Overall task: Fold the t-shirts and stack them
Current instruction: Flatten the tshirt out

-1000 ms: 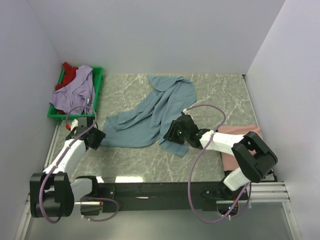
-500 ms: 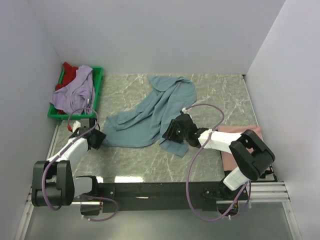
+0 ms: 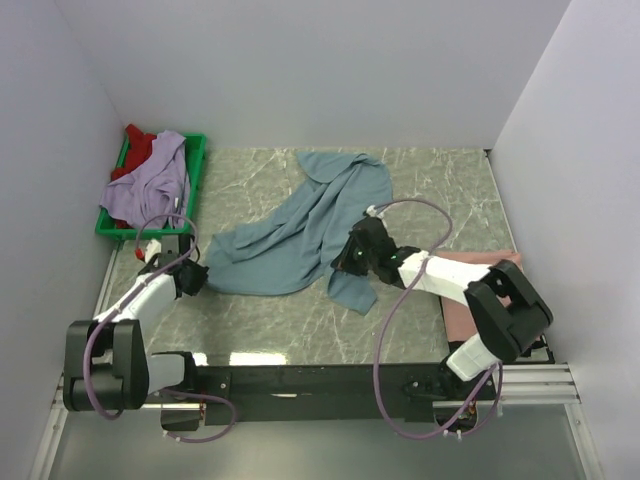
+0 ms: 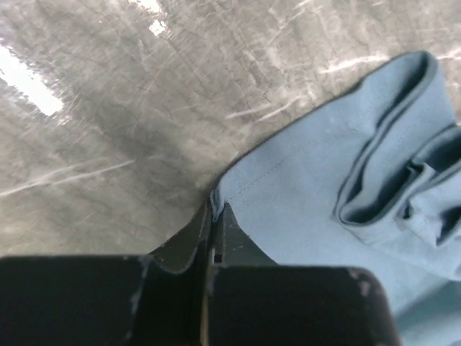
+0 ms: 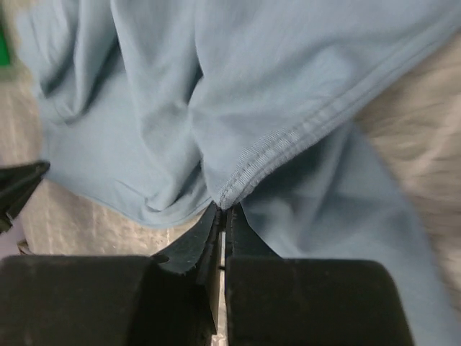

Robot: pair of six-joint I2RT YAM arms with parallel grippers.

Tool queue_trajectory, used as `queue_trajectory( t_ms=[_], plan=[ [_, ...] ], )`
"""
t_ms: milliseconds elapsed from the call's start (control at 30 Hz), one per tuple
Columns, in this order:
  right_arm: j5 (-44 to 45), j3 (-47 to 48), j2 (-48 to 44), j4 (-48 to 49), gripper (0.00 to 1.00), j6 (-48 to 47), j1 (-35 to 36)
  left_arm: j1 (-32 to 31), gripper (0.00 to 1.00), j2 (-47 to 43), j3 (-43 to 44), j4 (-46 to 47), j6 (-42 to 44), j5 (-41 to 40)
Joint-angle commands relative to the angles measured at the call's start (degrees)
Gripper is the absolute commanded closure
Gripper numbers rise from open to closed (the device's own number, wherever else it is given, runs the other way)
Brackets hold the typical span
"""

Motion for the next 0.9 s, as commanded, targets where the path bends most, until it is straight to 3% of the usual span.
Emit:
queue_trajectory(
  t_ms=[0, 333, 600, 867],
  plan=[
    [1.6, 1.7, -6.8, -3.4, 1.0, -1.7, -4.1, 0.2, 0.99, -4.0, 5.2, -4.2, 2.7, -2.5],
    [2.3, 7.1, -32.9, -18.9, 1.0, -7.6, -18.0, 2.1, 0.99, -13.6, 24.1, -10.5, 6.7, -1.3],
    [5.5, 23.0, -41.4, -32.8, 1.0, -10.4, -23.6, 2.4, 0.99, -19.9, 45.4, -17.1, 9.9, -3.4],
    [7.9, 41.2, -45.9, -42.0, 1.0, -11.8, -24.0, 2.4, 0.99, -25.2, 57.6, -19.6, 10.8, -4.2]
  ],
)
